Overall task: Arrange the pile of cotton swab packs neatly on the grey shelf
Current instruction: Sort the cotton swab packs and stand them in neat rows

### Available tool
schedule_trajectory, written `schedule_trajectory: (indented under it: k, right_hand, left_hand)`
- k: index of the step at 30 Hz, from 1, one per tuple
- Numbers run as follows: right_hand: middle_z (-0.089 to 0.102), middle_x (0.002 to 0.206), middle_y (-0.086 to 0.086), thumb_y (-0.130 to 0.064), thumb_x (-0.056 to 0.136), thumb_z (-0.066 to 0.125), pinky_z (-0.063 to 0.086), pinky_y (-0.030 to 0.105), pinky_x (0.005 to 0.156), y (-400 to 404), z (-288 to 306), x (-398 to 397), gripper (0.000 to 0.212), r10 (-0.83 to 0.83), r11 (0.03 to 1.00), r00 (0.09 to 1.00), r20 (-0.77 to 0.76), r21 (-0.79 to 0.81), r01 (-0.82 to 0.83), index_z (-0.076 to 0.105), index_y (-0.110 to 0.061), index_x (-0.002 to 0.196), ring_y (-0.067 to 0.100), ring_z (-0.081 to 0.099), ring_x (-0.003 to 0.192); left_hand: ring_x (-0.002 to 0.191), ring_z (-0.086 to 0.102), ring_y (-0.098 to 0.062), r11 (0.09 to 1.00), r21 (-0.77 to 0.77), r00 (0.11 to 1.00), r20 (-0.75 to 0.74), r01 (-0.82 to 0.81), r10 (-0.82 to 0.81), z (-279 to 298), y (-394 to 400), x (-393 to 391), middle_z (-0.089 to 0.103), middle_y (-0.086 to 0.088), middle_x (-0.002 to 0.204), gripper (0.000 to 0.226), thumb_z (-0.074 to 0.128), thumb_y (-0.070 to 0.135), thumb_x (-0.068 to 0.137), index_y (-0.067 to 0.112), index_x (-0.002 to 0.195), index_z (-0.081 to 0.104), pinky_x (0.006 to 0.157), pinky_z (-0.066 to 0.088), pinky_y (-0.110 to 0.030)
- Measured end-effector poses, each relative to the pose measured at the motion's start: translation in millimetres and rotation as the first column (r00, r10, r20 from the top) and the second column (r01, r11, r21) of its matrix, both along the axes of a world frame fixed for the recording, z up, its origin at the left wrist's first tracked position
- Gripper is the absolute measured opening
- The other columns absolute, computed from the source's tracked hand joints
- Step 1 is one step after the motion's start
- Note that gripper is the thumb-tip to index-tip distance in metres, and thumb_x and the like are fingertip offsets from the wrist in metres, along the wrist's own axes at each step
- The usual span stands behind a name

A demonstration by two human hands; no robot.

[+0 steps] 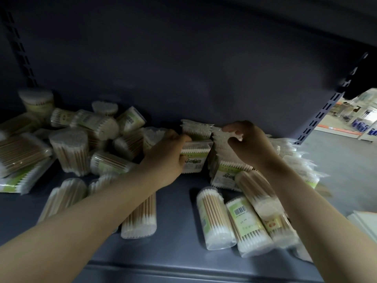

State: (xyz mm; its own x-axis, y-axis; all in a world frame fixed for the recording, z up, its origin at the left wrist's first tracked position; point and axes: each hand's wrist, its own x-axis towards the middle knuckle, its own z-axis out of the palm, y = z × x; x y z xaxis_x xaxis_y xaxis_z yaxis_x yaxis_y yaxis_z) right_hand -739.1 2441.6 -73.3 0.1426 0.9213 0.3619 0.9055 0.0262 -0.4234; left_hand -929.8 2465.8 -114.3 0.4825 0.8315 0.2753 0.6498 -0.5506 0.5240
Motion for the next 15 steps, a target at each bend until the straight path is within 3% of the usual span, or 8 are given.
schedule_trajectory:
  k: [3,5,7,9,12,15]
  right_hand:
    - [0.053,0.129,0.002,-0.005,0.084,0.052,0.03,0.017,0.085,0,0,4,0.038,-0.028,0.996,0.998,0.048,-0.079,0.032,0.058,-0.015,0.12,0.017,0.046,0.118]
    - [0.048,0.136,0.001,-0.007,0.085,0.052,0.031,0.02,0.091,0,-1,3,0.043,-0.03,0.988,0.998,0.06,-0.149,0.038,0.052,-0.018,0.127,0.018,0.043,0.124]
    - [0.041,0.142,0.001,-0.009,0.087,0.05,0.03,0.022,0.094,0,0,1,0.049,-0.025,0.974,0.995,0.097,-0.22,0.046,0.045,-0.02,0.134,0.02,0.038,0.128]
    - [0.036,0.146,0.002,-0.011,0.09,0.047,0.029,0.024,0.099,1,-2,-1,0.052,-0.013,0.955,0.993,0.116,-0.294,0.047,0.036,-0.022,0.14,0.023,0.035,0.132]
    - [0.031,0.149,0.007,-0.018,0.094,0.046,0.029,0.028,0.103,3,-4,-4,0.054,0.007,0.93,0.994,0.11,-0.365,0.033,0.028,-0.021,0.144,0.026,0.032,0.134]
    - [0.026,0.151,0.008,-0.018,0.096,0.043,0.025,0.031,0.11,6,-6,-5,0.054,0.038,0.916,0.995,0.087,-0.4,0.0,0.023,-0.018,0.145,0.026,0.03,0.136]
  left_hand:
    - [0.113,0.046,-0.017,0.998,0.062,0.996,-0.091,-0.005,0.011,-3,3,2,0.033,-0.001,0.134,0.042,0.049,0.017,0.094,0.015,0.135,0.041,0.093,0.04,-0.027]
    - [0.11,0.049,-0.021,0.975,0.221,0.977,-0.208,0.002,0.045,-1,2,2,0.042,-0.002,0.128,0.04,0.056,0.02,0.09,0.016,0.128,0.05,0.086,0.045,-0.032]
    - [0.09,0.059,-0.028,0.881,0.47,0.957,-0.276,0.052,0.09,-3,5,3,0.06,-0.006,0.1,0.036,0.079,0.018,0.066,0.012,0.1,0.068,0.07,0.049,-0.036]
    - [0.077,0.061,-0.029,0.801,0.593,0.925,-0.343,0.08,0.162,-4,7,5,0.063,-0.005,0.079,0.038,0.086,0.017,0.045,0.012,0.08,0.072,0.068,0.045,-0.036]
    - [0.076,0.059,-0.025,0.769,0.631,0.893,-0.4,0.105,0.207,-7,9,10,0.062,-0.002,0.076,0.04,0.085,0.02,0.043,0.015,0.08,0.072,0.074,0.033,-0.035]
    - [0.071,0.058,-0.022,0.785,0.61,0.876,-0.432,0.111,0.212,-10,13,16,0.062,-0.001,0.075,0.044,0.086,0.022,0.04,0.016,0.081,0.071,0.068,0.045,-0.03]
